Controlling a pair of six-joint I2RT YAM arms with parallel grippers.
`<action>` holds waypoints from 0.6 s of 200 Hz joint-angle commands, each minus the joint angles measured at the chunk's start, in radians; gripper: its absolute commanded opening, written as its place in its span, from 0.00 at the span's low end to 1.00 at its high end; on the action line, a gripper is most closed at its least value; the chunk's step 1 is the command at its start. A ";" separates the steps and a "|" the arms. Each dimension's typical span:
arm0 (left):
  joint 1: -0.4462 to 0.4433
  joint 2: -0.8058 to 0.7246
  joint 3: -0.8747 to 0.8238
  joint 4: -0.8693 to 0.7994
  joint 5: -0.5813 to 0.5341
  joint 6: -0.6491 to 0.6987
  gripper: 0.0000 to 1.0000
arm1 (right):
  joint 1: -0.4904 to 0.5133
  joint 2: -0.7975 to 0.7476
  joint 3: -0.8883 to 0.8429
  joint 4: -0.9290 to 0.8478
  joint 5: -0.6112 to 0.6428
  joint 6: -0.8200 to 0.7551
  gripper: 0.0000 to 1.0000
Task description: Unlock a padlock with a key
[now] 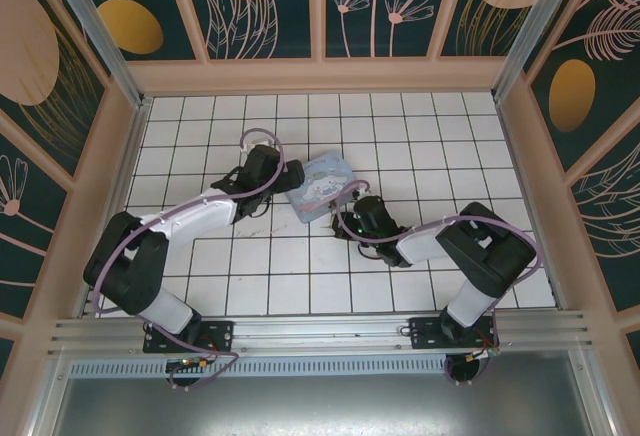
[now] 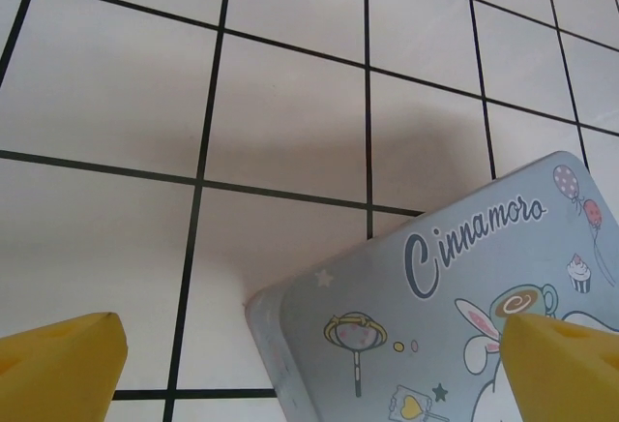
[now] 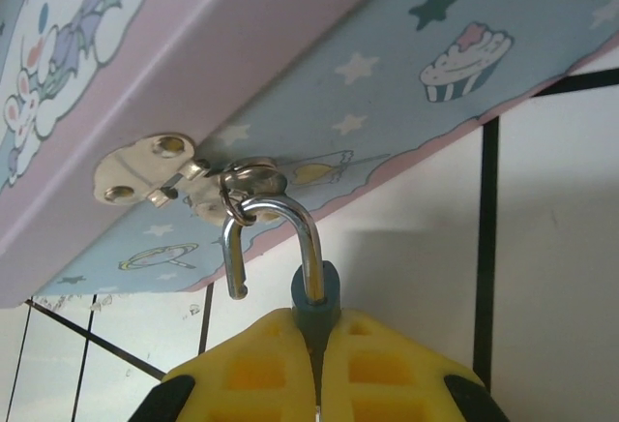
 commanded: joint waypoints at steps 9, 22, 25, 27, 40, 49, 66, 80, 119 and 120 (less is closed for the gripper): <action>-0.030 0.034 -0.024 -0.017 0.008 0.018 0.98 | 0.006 -0.031 -0.022 0.016 0.029 0.045 0.00; -0.052 0.046 -0.027 -0.022 -0.006 0.018 0.99 | 0.006 -0.034 -0.028 0.022 0.031 0.056 0.00; -0.056 0.048 -0.029 -0.024 -0.010 0.017 0.98 | 0.006 -0.034 -0.030 0.025 0.031 0.060 0.00; -0.060 0.051 -0.029 -0.024 -0.014 0.017 0.98 | 0.006 -0.034 -0.031 0.026 0.031 0.062 0.00; -0.080 0.063 -0.032 -0.029 -0.031 0.015 0.99 | 0.006 -0.038 -0.039 0.036 0.033 0.074 0.00; -0.090 0.072 -0.035 -0.033 -0.042 0.012 0.99 | 0.006 -0.040 -0.047 0.046 0.033 0.082 0.00; -0.105 0.086 -0.043 -0.035 -0.064 0.007 0.99 | 0.006 -0.044 -0.061 0.060 0.040 0.099 0.00; -0.113 0.095 -0.046 -0.042 -0.083 0.007 0.98 | 0.006 -0.044 -0.074 0.075 0.043 0.119 0.00; -0.123 0.121 -0.058 -0.048 -0.104 0.005 0.98 | 0.006 -0.041 -0.110 0.142 0.054 0.212 0.00; -0.124 0.121 -0.058 -0.048 -0.104 0.005 0.98 | 0.006 -0.041 -0.111 0.145 0.055 0.213 0.00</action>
